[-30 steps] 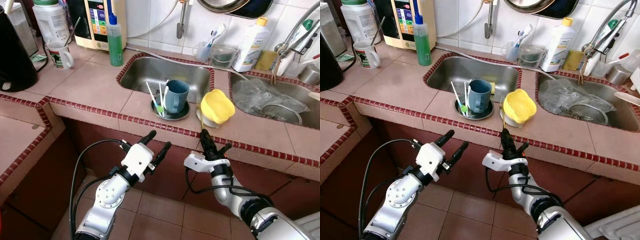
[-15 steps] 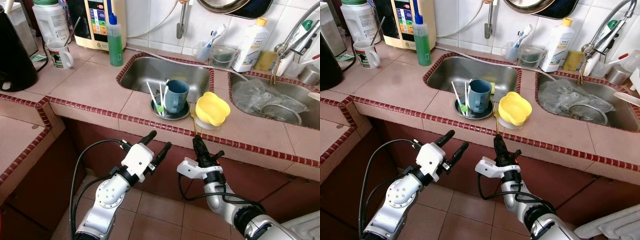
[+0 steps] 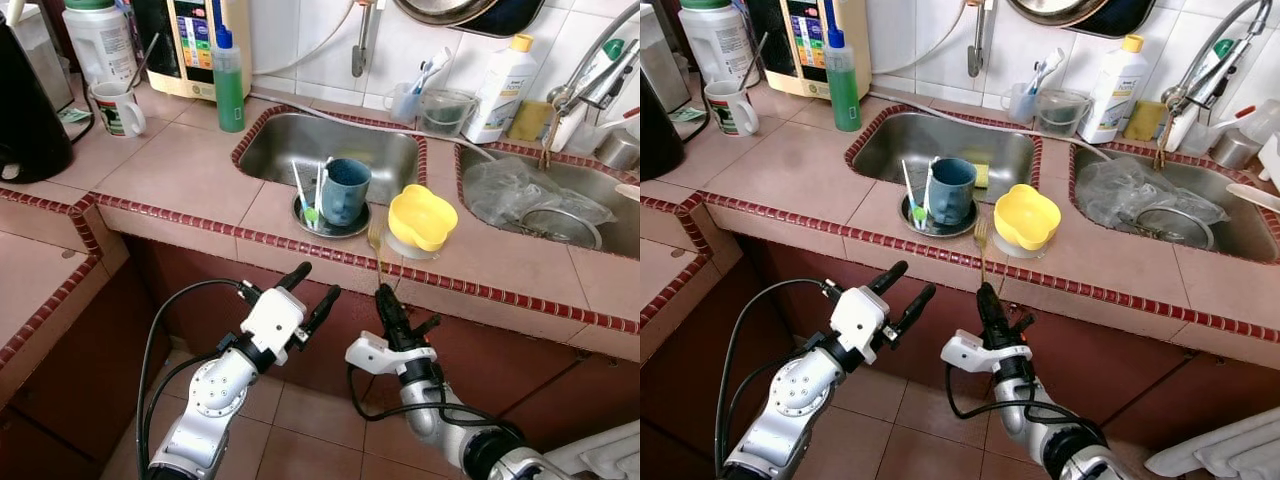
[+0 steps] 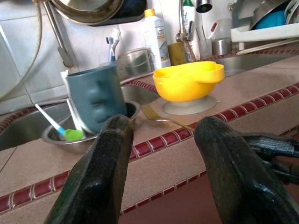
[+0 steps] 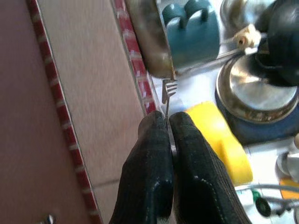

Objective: Kitchen organization

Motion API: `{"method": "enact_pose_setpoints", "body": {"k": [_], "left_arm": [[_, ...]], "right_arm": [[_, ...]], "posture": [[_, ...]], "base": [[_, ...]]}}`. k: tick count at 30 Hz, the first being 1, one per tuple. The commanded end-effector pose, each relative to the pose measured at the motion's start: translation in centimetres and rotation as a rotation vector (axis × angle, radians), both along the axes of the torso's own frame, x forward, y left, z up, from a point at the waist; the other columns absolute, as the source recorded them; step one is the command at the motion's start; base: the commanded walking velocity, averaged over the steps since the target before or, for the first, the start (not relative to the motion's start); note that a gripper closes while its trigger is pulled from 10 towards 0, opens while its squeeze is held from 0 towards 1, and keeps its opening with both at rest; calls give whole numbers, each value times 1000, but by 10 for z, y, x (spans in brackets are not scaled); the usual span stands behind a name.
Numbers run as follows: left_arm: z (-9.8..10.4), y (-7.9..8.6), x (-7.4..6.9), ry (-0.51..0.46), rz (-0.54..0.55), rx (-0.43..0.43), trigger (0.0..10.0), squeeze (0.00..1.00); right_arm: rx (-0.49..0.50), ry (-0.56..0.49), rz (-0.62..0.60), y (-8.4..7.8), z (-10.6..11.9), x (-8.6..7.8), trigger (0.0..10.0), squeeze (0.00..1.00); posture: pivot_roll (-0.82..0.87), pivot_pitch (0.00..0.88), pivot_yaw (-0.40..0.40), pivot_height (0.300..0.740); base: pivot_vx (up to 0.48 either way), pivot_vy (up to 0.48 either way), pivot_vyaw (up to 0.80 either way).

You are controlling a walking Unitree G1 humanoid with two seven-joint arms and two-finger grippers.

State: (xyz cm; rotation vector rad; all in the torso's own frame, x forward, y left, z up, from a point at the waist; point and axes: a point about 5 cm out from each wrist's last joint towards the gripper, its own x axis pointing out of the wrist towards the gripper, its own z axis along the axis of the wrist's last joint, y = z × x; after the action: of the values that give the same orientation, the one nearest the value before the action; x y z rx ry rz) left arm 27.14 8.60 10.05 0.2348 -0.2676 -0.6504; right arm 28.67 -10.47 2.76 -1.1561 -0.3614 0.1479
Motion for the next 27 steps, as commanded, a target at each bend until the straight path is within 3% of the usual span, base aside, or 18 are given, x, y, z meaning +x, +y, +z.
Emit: {"method": "enact_pose_setpoints", "body": {"k": [1,16,27], "left_arm": [[0,-3,-1,-2,-16,6,10000,0],[0,-1,-2,-4,-16,10,10000,0],[2,-1,2,-15,-21,18,10000,0]], "right_arm": [[7,-8,45,5,0,-4,10000,0],[9,-3,127,10,-5,-18,10000,0],[43,-54,249,18,10,-26,10000,0]], "posture": [[-41,33,-76,740],[-38,31,-76,740],[-39,29,-84,740]], "base": [[0,0,0],[0,0,0],[0,0,0]]}}
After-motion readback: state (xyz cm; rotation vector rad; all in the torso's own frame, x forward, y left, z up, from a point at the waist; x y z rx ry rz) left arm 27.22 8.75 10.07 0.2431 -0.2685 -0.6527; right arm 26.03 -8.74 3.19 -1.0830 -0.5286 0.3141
